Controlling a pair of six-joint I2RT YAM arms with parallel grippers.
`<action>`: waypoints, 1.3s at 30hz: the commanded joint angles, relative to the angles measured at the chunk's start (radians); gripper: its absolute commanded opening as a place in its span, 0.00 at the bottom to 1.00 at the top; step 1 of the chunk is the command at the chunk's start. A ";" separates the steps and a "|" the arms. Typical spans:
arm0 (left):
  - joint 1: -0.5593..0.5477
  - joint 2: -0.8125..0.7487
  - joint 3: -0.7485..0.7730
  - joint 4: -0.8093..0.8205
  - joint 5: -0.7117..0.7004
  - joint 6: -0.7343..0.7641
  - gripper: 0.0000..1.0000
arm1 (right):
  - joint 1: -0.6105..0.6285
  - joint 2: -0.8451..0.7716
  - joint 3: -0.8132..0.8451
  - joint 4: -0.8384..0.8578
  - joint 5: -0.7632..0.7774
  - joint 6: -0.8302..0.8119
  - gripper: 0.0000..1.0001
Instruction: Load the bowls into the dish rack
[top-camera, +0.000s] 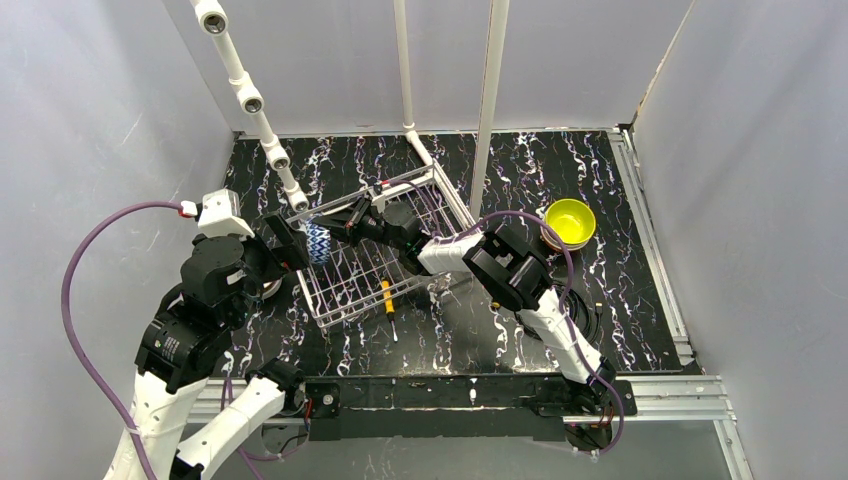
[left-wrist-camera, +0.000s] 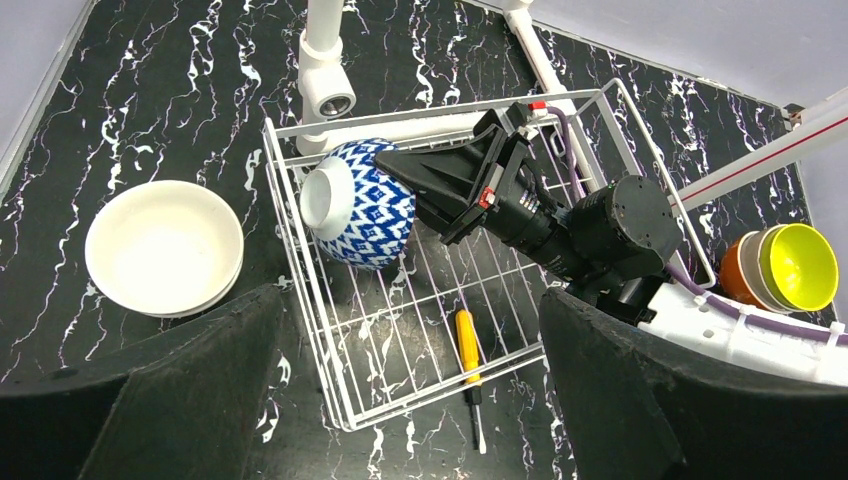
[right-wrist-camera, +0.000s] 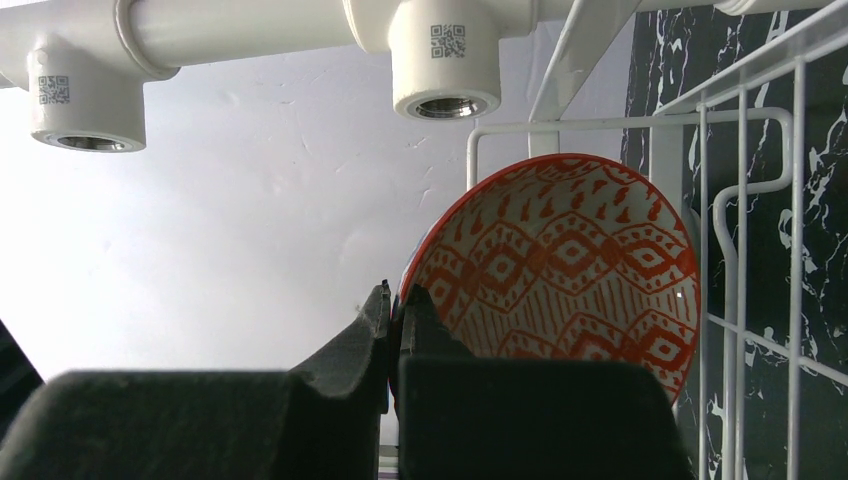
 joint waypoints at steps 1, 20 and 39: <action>0.001 0.001 -0.006 -0.013 -0.008 -0.006 0.98 | -0.005 0.050 -0.020 0.100 0.011 0.033 0.04; 0.002 -0.011 -0.015 -0.019 -0.022 0.002 0.98 | 0.019 0.018 -0.051 -0.013 -0.014 -0.139 0.07; 0.003 -0.004 -0.022 -0.008 -0.035 0.007 0.98 | 0.045 -0.045 -0.104 -0.056 -0.079 0.073 0.08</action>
